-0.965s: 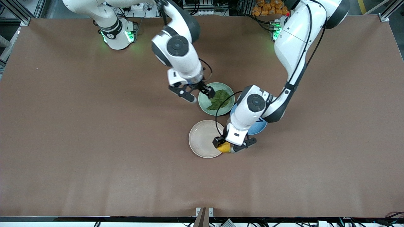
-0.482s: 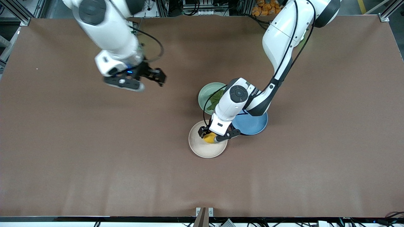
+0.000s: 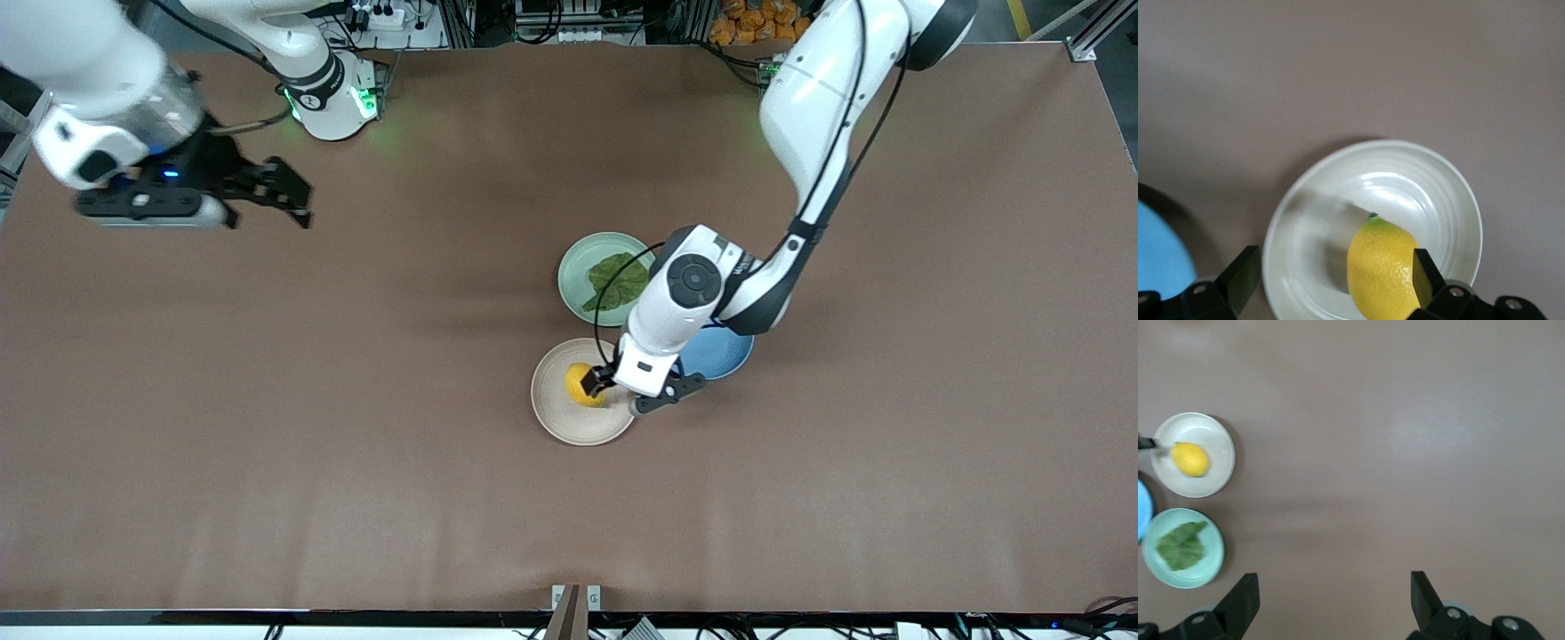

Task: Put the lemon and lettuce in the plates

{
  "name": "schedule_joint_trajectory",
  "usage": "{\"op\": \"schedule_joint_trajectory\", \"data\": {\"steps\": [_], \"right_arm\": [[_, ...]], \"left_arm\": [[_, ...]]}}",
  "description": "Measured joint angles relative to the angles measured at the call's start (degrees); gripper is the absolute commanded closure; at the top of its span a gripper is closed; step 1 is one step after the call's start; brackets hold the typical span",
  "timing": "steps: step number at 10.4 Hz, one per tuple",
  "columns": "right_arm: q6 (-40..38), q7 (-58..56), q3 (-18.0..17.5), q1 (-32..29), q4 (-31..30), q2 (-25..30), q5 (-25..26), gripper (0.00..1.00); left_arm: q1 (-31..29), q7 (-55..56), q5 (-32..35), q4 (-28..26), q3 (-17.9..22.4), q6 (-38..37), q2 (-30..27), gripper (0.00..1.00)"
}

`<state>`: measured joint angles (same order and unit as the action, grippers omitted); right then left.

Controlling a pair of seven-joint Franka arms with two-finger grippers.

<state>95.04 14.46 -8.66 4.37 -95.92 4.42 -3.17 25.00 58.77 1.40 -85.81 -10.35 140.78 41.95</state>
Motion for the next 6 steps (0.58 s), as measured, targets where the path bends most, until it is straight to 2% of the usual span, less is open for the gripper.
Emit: {"op": "schedule_joint_trajectory", "data": {"steps": [3,6], "right_arm": [[-0.2,-7.9,4.2,-2.2,0.8,0.1,0.6,0.0],[-0.5,-17.8,10.3,-2.3,2.9,0.4,1.1,0.0]], "left_arm": [[-6.1,0.0,2.7,-1.3,0.4,-8.8,-6.6,0.0],[-14.3,-0.5,5.1,-6.2,0.5,-9.4,-10.5,0.0]]}}
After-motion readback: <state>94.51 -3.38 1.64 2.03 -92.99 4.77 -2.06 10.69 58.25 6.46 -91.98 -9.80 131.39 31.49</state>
